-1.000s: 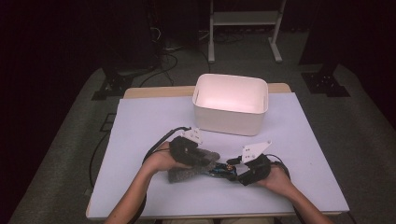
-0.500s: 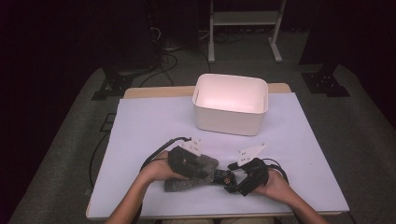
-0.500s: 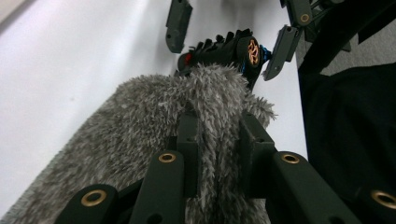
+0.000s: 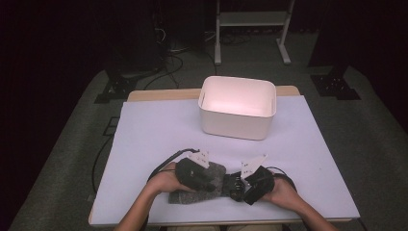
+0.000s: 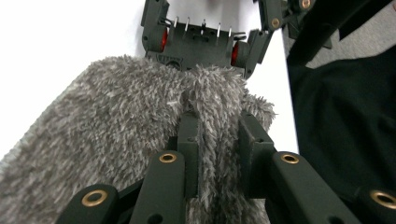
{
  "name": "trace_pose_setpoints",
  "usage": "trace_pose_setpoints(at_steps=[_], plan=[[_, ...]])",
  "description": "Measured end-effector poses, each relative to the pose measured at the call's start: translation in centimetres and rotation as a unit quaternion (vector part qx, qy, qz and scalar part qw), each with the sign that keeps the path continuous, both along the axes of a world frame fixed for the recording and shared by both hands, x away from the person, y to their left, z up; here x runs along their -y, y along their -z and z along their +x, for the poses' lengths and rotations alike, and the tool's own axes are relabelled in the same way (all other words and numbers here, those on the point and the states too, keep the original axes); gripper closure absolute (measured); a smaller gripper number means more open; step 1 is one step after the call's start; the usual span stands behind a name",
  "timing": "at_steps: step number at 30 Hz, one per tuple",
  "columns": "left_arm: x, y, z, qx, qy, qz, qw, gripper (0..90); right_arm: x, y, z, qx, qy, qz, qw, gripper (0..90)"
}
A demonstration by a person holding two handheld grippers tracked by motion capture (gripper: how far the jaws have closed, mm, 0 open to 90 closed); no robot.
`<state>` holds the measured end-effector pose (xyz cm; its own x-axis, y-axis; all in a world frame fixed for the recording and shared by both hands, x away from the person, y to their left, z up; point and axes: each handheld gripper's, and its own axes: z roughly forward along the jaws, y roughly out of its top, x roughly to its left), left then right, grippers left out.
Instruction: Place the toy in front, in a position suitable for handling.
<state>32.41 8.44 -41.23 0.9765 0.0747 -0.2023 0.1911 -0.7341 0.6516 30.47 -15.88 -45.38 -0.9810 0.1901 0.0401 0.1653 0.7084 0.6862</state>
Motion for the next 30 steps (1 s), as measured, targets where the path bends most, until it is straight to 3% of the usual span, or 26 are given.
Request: trace_pose_setpoints(at_steps=[4,8,13,23,25,27,30], plan=[[0.6,-0.1,0.6,0.007,-0.008,-0.003,0.9999,74.4,0.0,0.5,0.5,-0.013,0.014,0.014,0.9997,20.0],[0.3,-0.1,0.5,0.010,-0.009,-0.002,0.9999,74.4,0.4,0.3,0.4,-0.017,0.002,0.017,0.9997,17.6],[0.2,0.0,0.5,0.007,-0.018,-0.005,0.9998,74.1,1.0,0.3,0.2,-0.024,-0.003,0.027,0.9994,22.8],[3.0,-0.5,0.9,0.012,0.003,-0.010,0.9999,74.1,0.1,-0.1,-0.8,0.048,-0.004,-0.007,0.9988,23.2],[4.1,-0.6,0.8,0.013,0.016,-0.013,0.9997,74.1,-0.2,-0.2,-0.6,0.046,-0.001,-0.007,0.9989,23.2],[4.9,-0.6,0.7,0.019,0.023,-0.001,0.9995,74.1,-0.4,-0.1,-0.4,0.048,-0.003,-0.011,0.9988,23.1],[4.9,-0.5,0.7,0.019,0.023,-0.002,0.9996,74.1,-0.3,0.2,-0.2,0.041,-0.003,-0.013,0.9991,23.2]])
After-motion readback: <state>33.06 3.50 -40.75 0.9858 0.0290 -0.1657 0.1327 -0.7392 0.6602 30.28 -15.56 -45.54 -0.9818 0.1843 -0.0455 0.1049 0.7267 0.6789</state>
